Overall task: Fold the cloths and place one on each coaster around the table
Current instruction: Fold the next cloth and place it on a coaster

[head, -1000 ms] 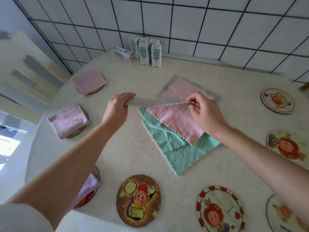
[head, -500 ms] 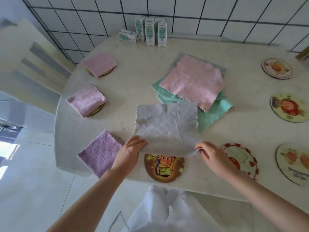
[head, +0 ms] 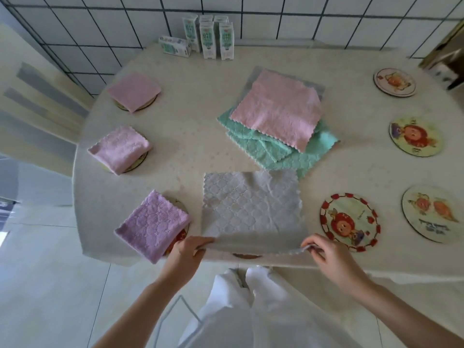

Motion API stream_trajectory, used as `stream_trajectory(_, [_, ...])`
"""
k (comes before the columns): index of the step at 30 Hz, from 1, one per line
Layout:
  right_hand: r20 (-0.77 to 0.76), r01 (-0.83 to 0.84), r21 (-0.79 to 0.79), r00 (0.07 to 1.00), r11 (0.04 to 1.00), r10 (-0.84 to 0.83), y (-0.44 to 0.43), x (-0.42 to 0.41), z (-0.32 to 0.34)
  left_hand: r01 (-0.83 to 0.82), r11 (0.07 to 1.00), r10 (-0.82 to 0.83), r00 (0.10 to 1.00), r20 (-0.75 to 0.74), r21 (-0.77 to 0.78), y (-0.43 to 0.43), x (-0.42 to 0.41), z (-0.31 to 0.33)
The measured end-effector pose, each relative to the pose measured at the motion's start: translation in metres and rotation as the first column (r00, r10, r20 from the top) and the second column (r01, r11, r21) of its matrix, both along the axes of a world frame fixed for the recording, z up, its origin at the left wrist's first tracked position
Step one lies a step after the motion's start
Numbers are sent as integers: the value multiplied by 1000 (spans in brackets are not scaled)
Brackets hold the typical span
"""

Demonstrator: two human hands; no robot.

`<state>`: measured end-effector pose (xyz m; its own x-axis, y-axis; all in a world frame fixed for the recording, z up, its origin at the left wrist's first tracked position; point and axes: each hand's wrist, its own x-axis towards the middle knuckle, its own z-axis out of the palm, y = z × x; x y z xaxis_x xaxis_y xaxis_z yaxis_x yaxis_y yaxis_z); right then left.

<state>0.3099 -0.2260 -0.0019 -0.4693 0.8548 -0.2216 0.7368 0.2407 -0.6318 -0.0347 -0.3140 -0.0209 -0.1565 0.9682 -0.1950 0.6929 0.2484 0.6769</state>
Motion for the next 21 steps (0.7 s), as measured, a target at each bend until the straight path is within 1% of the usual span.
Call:
stream_trajectory(2, [-10, 69, 7, 998, 998, -69, 12, -4, 2, -128, 990, 132, 988, 81, -57, 10, -4, 3])
stream_trajectory(4, [-45, 159, 19, 986, 987, -158, 30, -11, 1, -226, 967, 245, 953, 181, -116, 27, -8, 4])
stream_trajectory(6, [-77, 288, -23, 954, 957, -289, 53, -19, -1, -325, 931, 356, 910, 213, -167, 47, -12, 4])
stream_trajectory(8, [-113, 415, -70, 900, 907, -420, 76, -28, -5, -427, 879, 471, 850, 236, -214, 65, -15, 2])
stream_trajectory(10, [-141, 483, -90, 860, 871, -491, 98, -37, -10, -495, 829, 554, 787, 272, -260, 82, -17, -3])
stream_trajectory(12, [-133, 522, -126, 834, 844, -535, 118, -43, -18, -528, 798, 598, 755, 270, -292, 98, -19, -8])
stream_trajectory(16, [-94, 556, -229, 804, 799, -587, 152, -49, -34, -549, 763, 642, 706, 300, -341, 125, -23, -13])
stream_trajectory(19, [-83, 548, -243, 810, 800, -580, 166, -52, -39, -571, 736, 674, 668, 316, -362, 139, -26, -19])
stream_trajectory(21, [-84, 548, -249, 809, 799, -581, 173, -54, -41, -582, 728, 681, 672, 289, -362, 147, -28, -23])
